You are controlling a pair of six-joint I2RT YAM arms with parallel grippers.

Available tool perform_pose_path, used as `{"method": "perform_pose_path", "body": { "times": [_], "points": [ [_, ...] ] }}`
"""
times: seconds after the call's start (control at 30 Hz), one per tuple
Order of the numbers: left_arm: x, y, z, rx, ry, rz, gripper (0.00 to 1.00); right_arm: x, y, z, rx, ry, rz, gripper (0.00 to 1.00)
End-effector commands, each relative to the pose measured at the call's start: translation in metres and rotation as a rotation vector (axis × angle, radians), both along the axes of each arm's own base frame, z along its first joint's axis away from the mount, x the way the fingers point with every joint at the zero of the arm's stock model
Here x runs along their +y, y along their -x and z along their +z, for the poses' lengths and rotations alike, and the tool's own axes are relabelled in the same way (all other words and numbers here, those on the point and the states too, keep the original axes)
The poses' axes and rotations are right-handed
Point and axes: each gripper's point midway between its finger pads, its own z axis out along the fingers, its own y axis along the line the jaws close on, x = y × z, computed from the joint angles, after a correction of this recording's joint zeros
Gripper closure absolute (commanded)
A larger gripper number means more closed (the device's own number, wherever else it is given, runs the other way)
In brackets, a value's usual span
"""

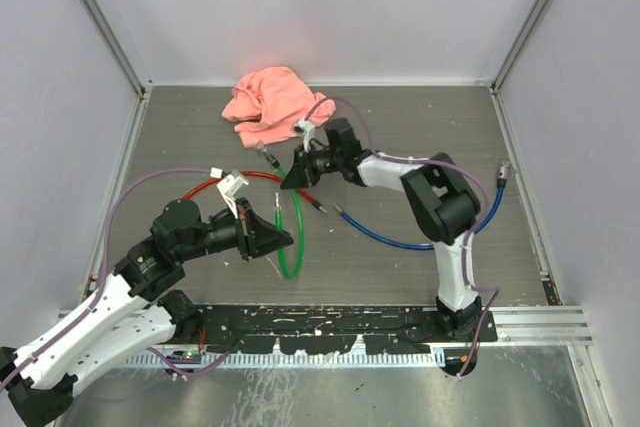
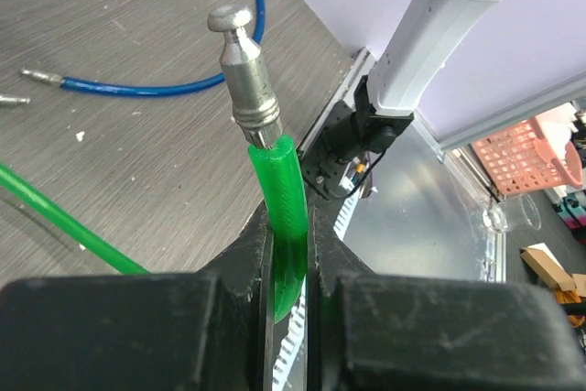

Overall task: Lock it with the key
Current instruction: Lock the lock.

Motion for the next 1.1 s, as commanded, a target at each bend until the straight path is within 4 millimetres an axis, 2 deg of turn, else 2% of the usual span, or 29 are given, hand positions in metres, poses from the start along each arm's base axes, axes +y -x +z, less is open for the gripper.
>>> {"method": "perform_pose_path", "body": {
  "times": [0.0, 0.17, 0.27, 0.33, 0.5, 0.63, 0.77, 1.07],
  "points": [
    [-0.009, 0.001, 0.036, -0.066, 0.154, -0.031, 1.00, -0.048, -0.014, 0.157, -0.345, -0.173, -0.008, 0.99],
    [-0.020, 0.002, 0.062, -0.124, 0.268, -0.084, 1.00, -0.094, 0.010, 0.223, -0.494, -0.193, -0.041, 0.99],
    [-0.028, -0.002, 0.068, -0.148, 0.262, -0.116, 1.00, -0.114, 0.034, 0.252, -0.564, -0.203, -0.025, 0.99],
    [-0.035, -0.003, 0.073, -0.158, 0.255, -0.145, 1.00, -0.122, 0.049, 0.261, -0.614, -0.195, -0.006, 0.99],
    [-0.050, -0.006, 0.088, -0.205, 0.237, -0.225, 1.00, -0.136, 0.070, 0.263, -0.700, -0.161, 0.023, 0.99],
    [-0.062, -0.013, 0.087, -0.225, 0.209, -0.267, 1.00, -0.144, 0.079, 0.258, -0.732, -0.151, 0.055, 0.99],
    [-0.071, -0.012, 0.086, -0.242, 0.191, -0.339, 1.00, -0.144, 0.100, 0.255, -0.724, -0.207, 0.156, 0.99],
    [-0.070, -0.010, 0.077, -0.299, 0.106, -0.396, 1.00, -0.145, 0.121, 0.258, -0.720, -0.251, 0.244, 0.99]
  ]
}}
